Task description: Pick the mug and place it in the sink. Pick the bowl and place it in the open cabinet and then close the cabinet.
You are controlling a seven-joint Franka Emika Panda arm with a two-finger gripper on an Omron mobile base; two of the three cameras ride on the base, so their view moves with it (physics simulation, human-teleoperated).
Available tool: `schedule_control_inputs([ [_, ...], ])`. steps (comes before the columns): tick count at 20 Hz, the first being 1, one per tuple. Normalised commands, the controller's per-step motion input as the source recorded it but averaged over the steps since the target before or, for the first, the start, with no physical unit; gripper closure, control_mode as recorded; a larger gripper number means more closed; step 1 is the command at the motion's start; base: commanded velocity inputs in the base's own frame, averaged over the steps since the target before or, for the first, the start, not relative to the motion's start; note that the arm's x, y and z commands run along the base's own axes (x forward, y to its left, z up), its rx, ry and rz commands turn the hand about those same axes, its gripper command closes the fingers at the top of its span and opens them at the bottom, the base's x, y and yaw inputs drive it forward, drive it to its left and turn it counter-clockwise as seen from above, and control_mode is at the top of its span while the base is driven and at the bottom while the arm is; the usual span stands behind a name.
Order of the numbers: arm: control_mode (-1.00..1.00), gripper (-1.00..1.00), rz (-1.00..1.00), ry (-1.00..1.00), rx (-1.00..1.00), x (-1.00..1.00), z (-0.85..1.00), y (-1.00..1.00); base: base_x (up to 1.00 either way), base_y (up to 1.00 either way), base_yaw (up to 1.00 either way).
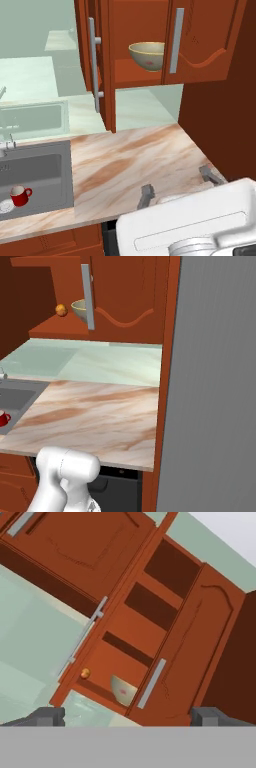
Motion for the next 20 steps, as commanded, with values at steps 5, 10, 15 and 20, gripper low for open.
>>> schedule_control_inputs([
  [5, -1.0, -1.0, 0.0, 0.0, 0.0, 0.47, -0.39, 0.0, 0.0, 0.0, 0.0],
  [10, -1.0, -1.0, 0.0, 0.0, 0.0, 0.6, -0.29, 0.13, 0.0, 0.0, 0.0],
  [15, -1.0, -1.0, 0.0, 0.0, 0.0, 0.69, -0.27, 0.36, 0.0, 0.0, 0.0],
  [20, -1.0, -1.0, 0.0, 0.0, 0.0, 0.62, -0.2, 0.32, 0.0, 0.0, 0.0],
])
